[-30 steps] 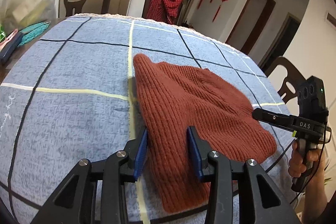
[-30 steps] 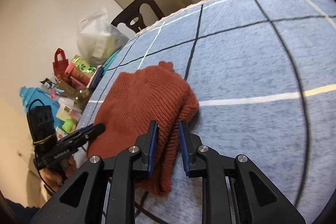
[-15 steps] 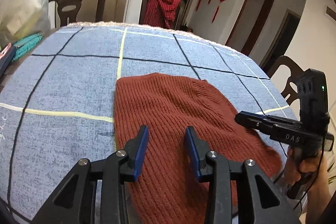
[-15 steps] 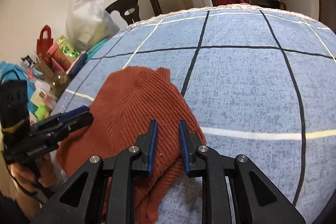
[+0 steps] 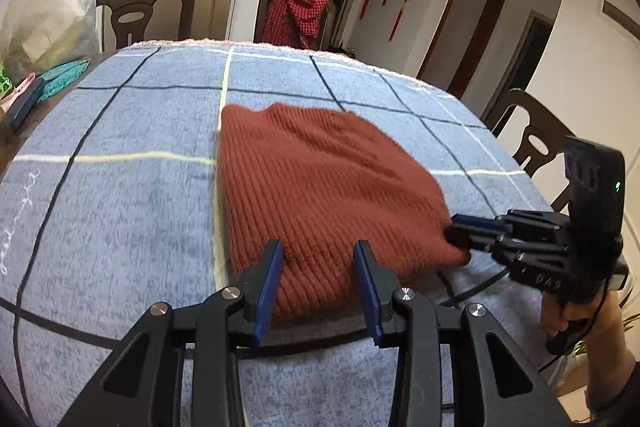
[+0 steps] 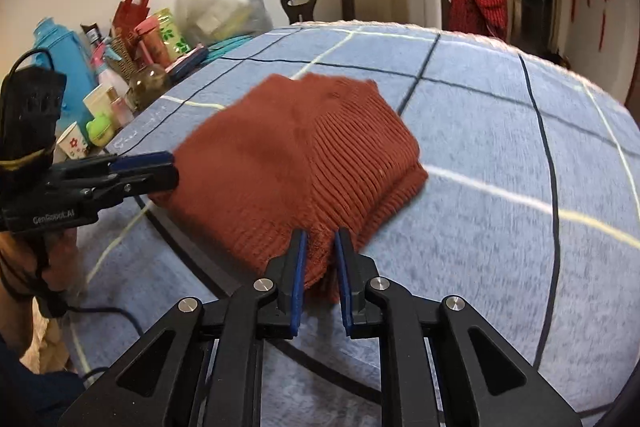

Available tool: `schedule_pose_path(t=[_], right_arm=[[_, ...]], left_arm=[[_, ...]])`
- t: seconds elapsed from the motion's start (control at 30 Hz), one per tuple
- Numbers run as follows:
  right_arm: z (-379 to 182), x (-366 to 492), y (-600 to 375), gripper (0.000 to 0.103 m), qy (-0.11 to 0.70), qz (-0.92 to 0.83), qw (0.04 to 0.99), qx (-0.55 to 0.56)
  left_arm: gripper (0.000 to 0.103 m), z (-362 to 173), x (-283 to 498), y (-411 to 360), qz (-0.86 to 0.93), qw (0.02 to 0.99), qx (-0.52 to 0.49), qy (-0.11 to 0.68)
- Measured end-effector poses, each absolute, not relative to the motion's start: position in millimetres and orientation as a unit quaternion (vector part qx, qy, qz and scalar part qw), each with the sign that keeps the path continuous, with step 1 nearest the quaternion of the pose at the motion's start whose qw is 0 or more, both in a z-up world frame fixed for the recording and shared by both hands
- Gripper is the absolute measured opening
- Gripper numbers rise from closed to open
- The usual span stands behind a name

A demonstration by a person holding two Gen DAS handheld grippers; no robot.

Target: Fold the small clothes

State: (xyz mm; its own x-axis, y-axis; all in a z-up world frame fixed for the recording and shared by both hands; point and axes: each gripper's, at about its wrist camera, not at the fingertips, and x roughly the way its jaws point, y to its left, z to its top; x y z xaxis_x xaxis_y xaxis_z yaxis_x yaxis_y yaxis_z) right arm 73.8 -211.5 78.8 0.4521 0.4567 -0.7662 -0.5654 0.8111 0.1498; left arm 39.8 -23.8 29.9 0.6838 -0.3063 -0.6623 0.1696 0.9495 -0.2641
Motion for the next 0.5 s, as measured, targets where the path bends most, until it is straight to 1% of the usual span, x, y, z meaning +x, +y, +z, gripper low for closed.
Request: schedule_pose_path(t=[0.37,0.5], right_arm=[[91,62,-218,0.016,0.43,0.288,0.854,-0.057],[95,53,-223,0.019,0.426,0.276,0.859,-0.072]], left_arm=[[0.039,32,30,-28,-0.083,0.919,-0.053,0.381],[0.042,28,24,-18,-0.058,0.917,-0.048,0.391]])
